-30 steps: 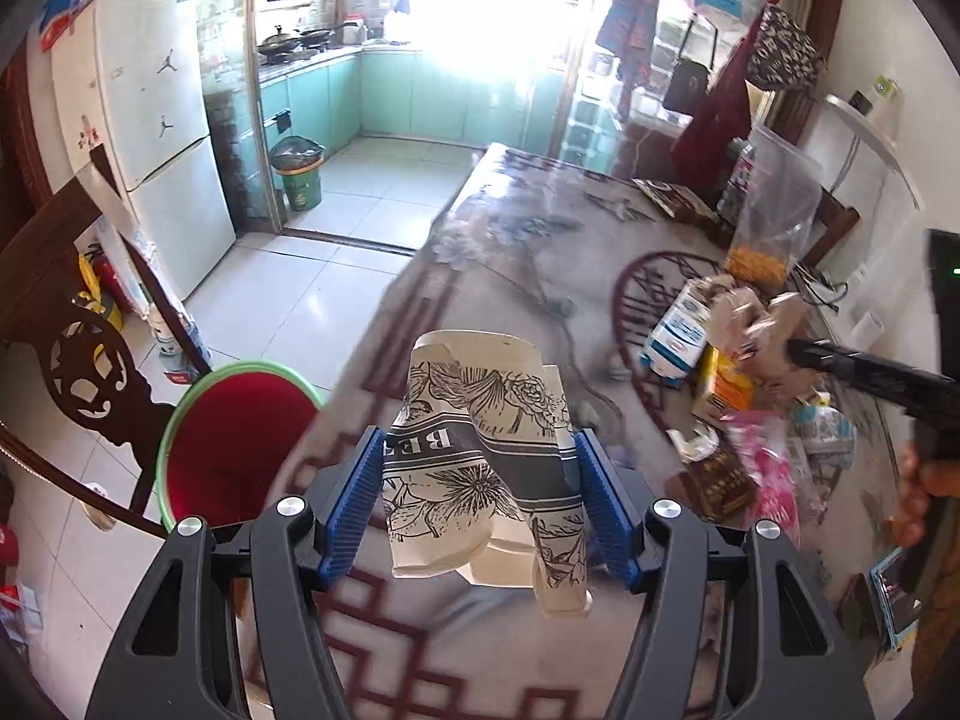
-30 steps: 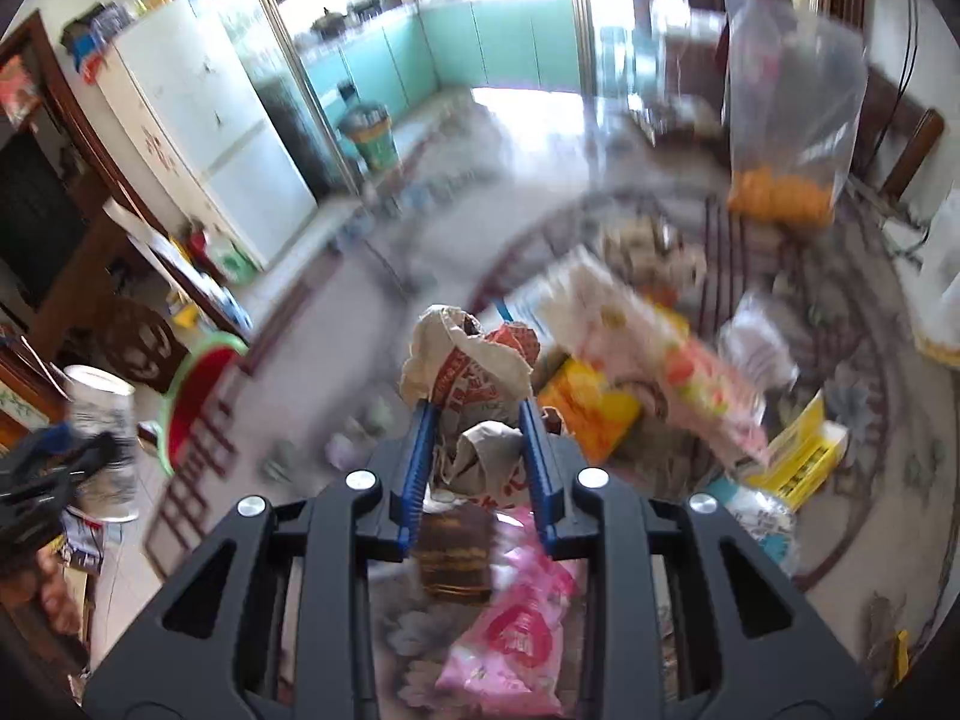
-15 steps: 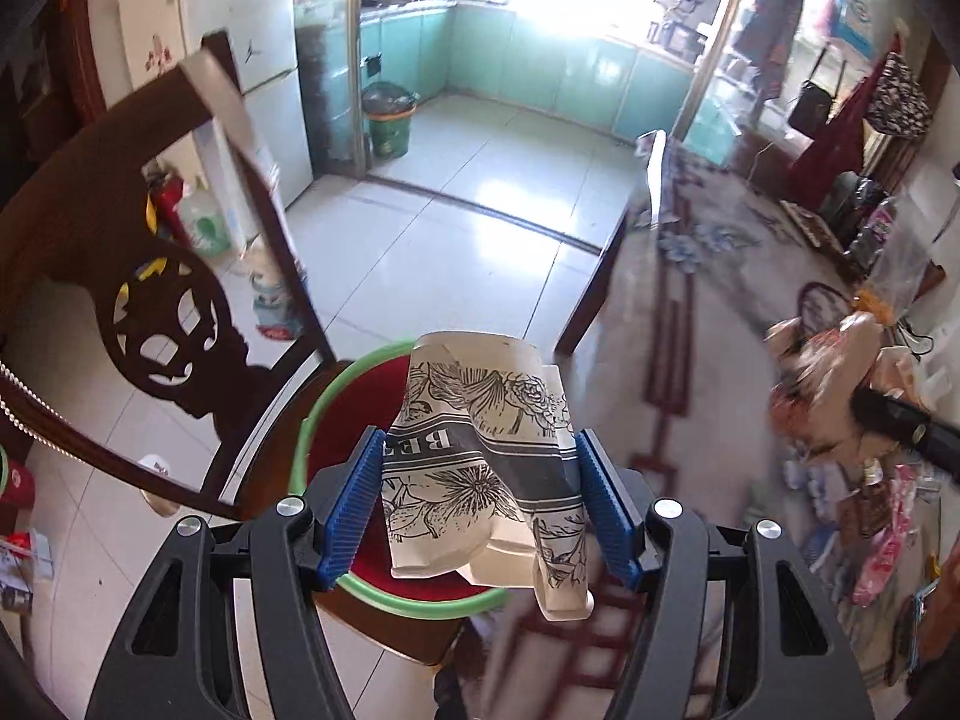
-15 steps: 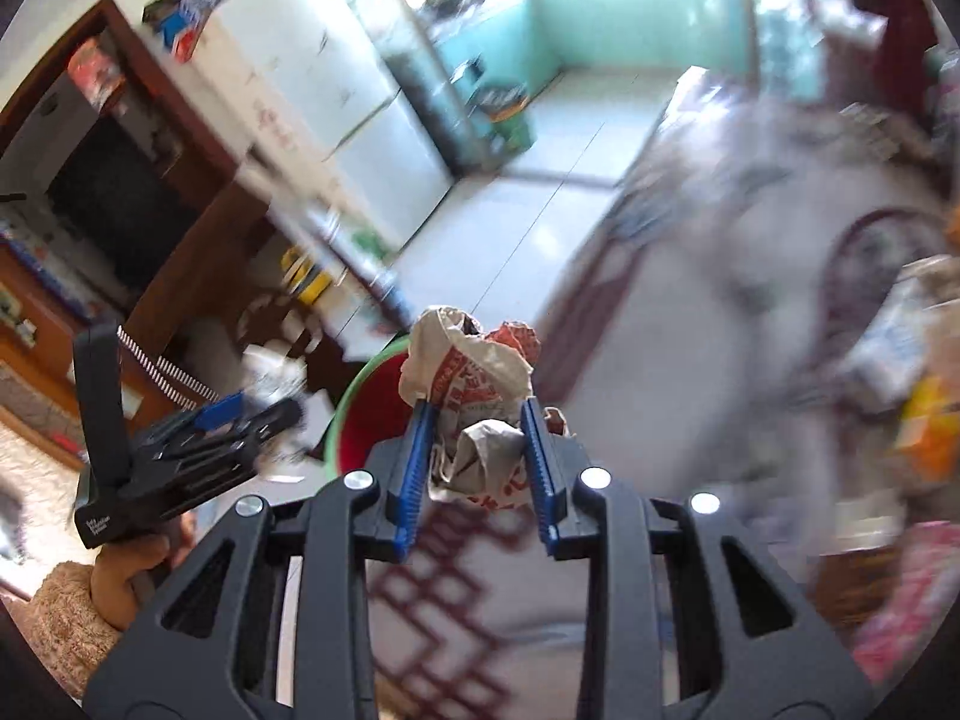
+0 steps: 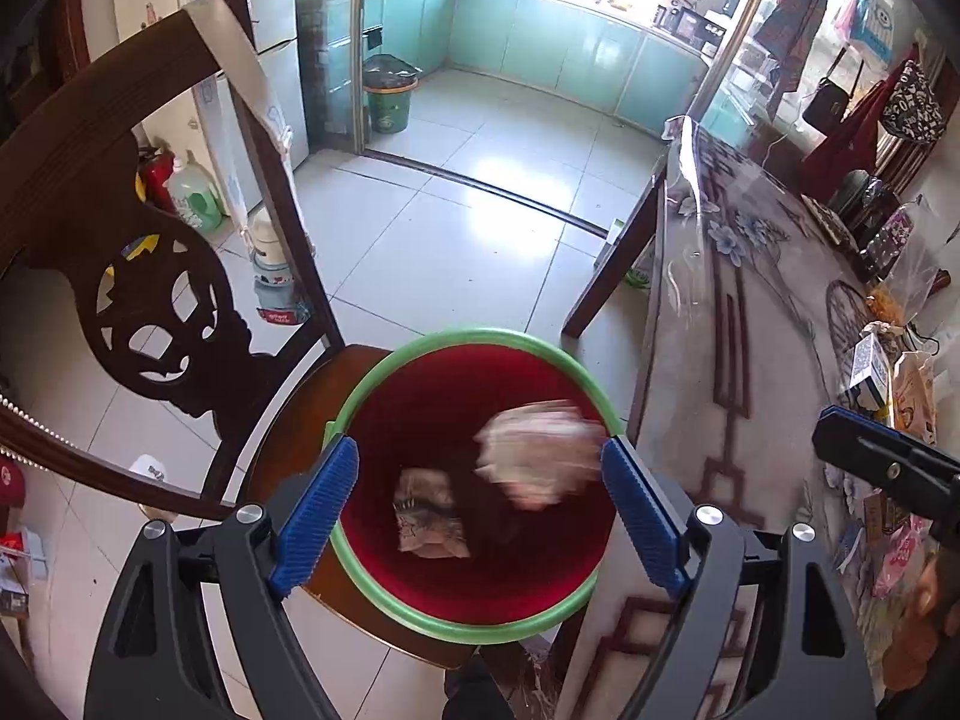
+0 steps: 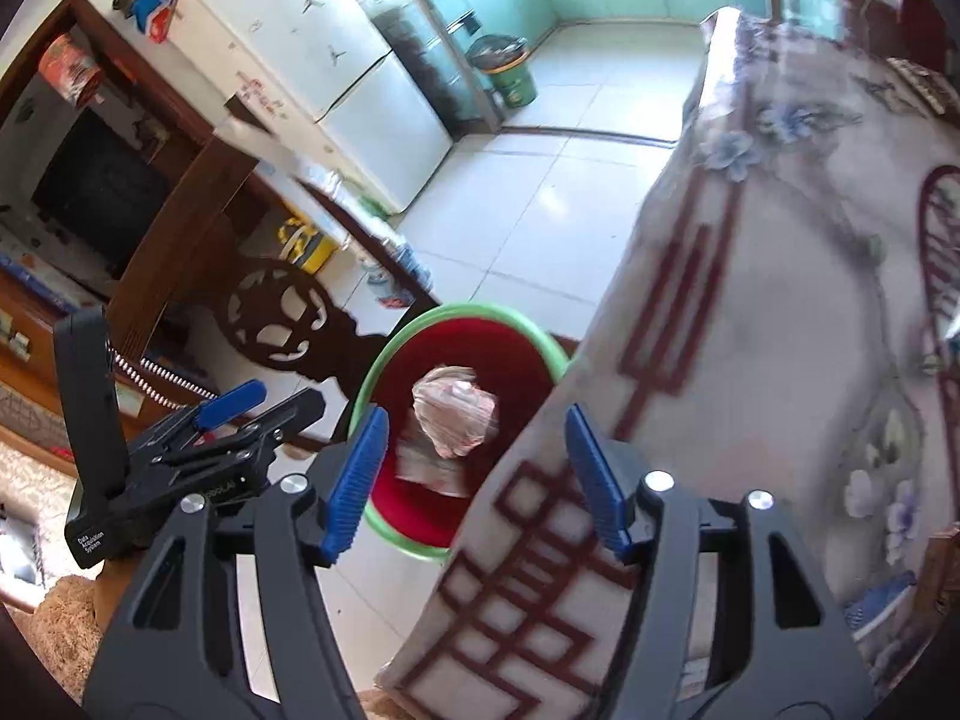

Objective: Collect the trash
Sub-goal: 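Carry the paper cup to the red bin while the right gripper carries a wrapper, then grasp the brown carton with the left gripper while the right gripper grasps the strawberry milk carton, then carry both cartons to the red bin and release them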

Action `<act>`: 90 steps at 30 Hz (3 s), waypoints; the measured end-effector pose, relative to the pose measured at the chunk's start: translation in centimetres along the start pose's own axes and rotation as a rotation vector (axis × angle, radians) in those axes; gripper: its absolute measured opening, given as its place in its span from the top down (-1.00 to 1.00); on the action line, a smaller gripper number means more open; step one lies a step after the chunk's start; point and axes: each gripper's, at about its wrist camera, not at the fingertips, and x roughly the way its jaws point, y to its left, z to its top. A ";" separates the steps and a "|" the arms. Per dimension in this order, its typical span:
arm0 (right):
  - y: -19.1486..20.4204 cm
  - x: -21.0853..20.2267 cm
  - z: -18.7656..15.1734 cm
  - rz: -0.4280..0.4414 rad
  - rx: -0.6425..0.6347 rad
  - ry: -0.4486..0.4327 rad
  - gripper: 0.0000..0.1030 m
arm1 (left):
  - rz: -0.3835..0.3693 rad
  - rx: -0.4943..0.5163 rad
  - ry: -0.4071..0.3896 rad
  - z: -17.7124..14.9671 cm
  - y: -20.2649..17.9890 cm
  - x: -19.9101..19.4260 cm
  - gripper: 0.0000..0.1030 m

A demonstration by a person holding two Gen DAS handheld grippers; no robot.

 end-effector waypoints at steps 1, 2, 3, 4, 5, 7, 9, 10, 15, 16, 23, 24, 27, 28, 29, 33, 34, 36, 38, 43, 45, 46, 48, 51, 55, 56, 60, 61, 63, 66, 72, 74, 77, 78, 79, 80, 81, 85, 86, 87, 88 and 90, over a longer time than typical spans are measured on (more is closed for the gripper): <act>-0.3 -0.6 -0.1 -0.008 0.003 -0.010 -0.20 | -0.008 0.007 -0.005 0.1 -0.3 -0.1 -0.56; -0.7 -1.5 -0.2 -0.027 0.006 -0.029 -0.21 | -0.017 0.017 -0.010 0.2 -0.6 -0.3 -0.56; -1.0 -2.0 -0.5 -0.047 0.008 -0.044 -0.22 | -0.027 0.031 -0.016 0.3 -1.1 -0.5 -0.56; -1.7 -2.9 -0.7 -0.067 0.011 -0.057 -0.22 | -0.038 0.050 -0.021 0.4 -1.9 -0.7 -0.56; -2.3 -3.9 -1.0 -0.092 0.016 -0.071 -0.22 | -0.045 0.064 -0.025 0.5 -2.4 -0.8 -0.56; -3.9 -5.7 -1.6 -0.145 0.038 -0.096 -0.26 | -0.069 0.098 -0.034 0.7 -3.9 -1.1 -0.56; -5.4 -6.9 -2.2 -0.184 0.066 -0.111 -0.32 | -0.101 0.126 -0.040 0.7 -5.9 -1.5 -0.56; -6.3 -7.7 -2.6 -0.203 0.084 -0.118 -0.32 | -0.114 0.136 -0.041 0.7 -6.6 -1.6 -0.57; -12.3 -12.4 -5.2 -0.304 0.186 -0.151 -0.32 | -0.190 0.210 -0.035 0.2 -12.3 -2.3 -0.61; -13.5 -13.4 -5.4 -0.325 0.195 -0.158 -0.32 | -0.201 0.223 -0.037 -0.1 -13.5 -2.5 -0.61; -24.5 -19.2 -4.7 -0.515 0.145 -0.131 -0.32 | -0.272 0.208 -0.007 -2.9 -21.6 -3.6 -0.70; -25.9 -19.4 -4.3 -0.532 0.128 -0.117 -0.32 | -0.277 0.208 0.002 -3.5 -22.8 -3.5 -0.70; -29.9 -19.0 -2.9 -0.552 0.077 -0.056 -0.32 | -0.299 0.188 0.050 -5.3 -26.6 -2.8 -0.70; -30.8 -18.6 -2.5 -0.547 0.060 -0.038 -0.33 | -0.312 0.181 0.072 -6.0 -27.8 -2.4 -0.70; -31.7 -17.9 -2.0 -0.542 0.035 -0.015 -0.35 | -0.318 0.180 0.087 -6.5 -28.8 -2.2 -0.70; -34.0 -15.5 -1.1 -0.528 -0.026 0.040 -0.18 | -0.307 0.215 0.140 -8.6 -33.1 -1.2 -0.70; -34.4 -15.1 -1.1 -0.522 -0.036 0.048 0.18 | -0.303 0.219 0.150 -8.9 -34.1 -0.9 -0.70; -35.1 -14.8 -1.1 -0.516 -0.040 0.057 0.52 | -0.299 0.221 0.168 -9.2 -35.6 -0.2 -0.70; -35.6 -15.4 -1.1 -0.485 -0.027 0.033 0.60 | -0.294 0.216 0.188 -9.4 -36.9 0.7 -0.70; -35.6 -19.4 -0.9 -0.363 0.041 -0.089 0.76 | -0.257 0.184 0.221 -9.3 -39.4 3.3 -0.70; -35.3 -20.6 -0.8 -0.341 0.049 -0.126 0.76 | -0.239 0.167 0.236 -9.2 -40.0 4.4 -0.70; -35.1 -21.2 -0.9 -0.327 0.053 -0.145 0.76 | -0.230 0.165 0.241 -9.1 -40.3 4.8 -0.70; -34.9 -22.0 -0.8 -0.307 0.061 -0.172 0.76 | -0.208 0.171 0.255 -9.1 -40.7 5.8 -0.70; -34.7 -22.6 -0.9 -0.272 0.076 -0.191 0.76 | -0.196 0.177 0.279 -9.0 -41.3 7.0 -0.69; -34.2 -22.5 -1.1 -0.256 0.067 -0.193 0.76 | -0.195 0.196 0.292 -8.8 -42.1 7.8 -0.28; -34.2 -22.5 -1.1 -0.251 0.068 -0.194 0.76 | -0.198 0.208 0.298 -8.7 -42.2 7.9 0.02; -33.9 -22.5 -1.3 -0.240 0.082 -0.200 0.76 | -0.235 0.220 0.303 -8.2 -42.6 7.7 0.23; -33.8 -22.6 -1.3 -0.238 0.085 -0.202 0.76 | -0.240 0.222 0.299 -8.0 -42.5 7.6 0.34; -33.7 -22.8 -1.4 -0.235 0.091 -0.209 0.76 | -0.254 0.234 0.280 -7.6 -42.4 6.9 0.43; -33.2 -23.3 -1.5 -0.231 0.097 -0.225 0.76 | -0.269 0.250 0.239 -7.1 -42.0 5.5 0.48; -31.3 -24.1 -1.7 -0.227 0.095 -0.257 0.76 | -0.309 0.266 0.142 -5.8 -40.7 1.7 0.53; -30.3 -24.3 -1.8 -0.224 0.090 -0.265 0.76 | -0.317 0.264 0.115 -5.3 -40.0 0.6 0.55; -28.8 -24.4 -1.9 -0.219 0.079 -0.275 0.76 | -0.319 0.258 0.079 -5.2 -38.8 -0.8 0.55; -28.4 -24.3 -1.9 -0.218 0.077 -0.276 0.76 | -0.321 0.254 0.067 -5.1 -38.2 -1.3 0.55; -27.7 -24.3 -1.9 -0.215 0.074 -0.278 0.76 | -0.324 0.252 0.060 -5.1 -37.5 -1.7 0.55; -27.2 -24.1 -1.9 -0.214 0.072 -0.280 0.76 | -0.326 0.249 0.054 -5.0 -37.2 -2.0 0.55; -26.8 -24.1 -1.9 -0.213 0.071 -0.280 0.76 | -0.328 0.245 0.046 -4.9 -36.6 -2.4 0.55; -24.2 -23.2 -1.8 -0.208 0.063 -0.279 0.76 | -0.329 0.239 0.013 -4.5 -34.0 -3.9 0.55; -23.7 -23.0 -1.8 -0.206 0.060 -0.278 0.76 | -0.328 0.236 0.006 -4.4 -33.3 -4.2 0.55; -23.1 -22.7 -1.8 -0.205 0.057 -0.277 0.76 | -0.327 0.233 -0.003 -4.3 -32.4 -4.6 0.55; -22.2 -22.2 -1.7 -0.202 0.052 -0.273 0.76 | -0.325 0.231 -0.010 -4.1 -31.6 -4.8 0.55; -20.8 -21.5 -1.7 -0.198 0.047 -0.267 0.76 | -0.321 0.219 -0.023 -3.8 -29.8 -5.3 0.55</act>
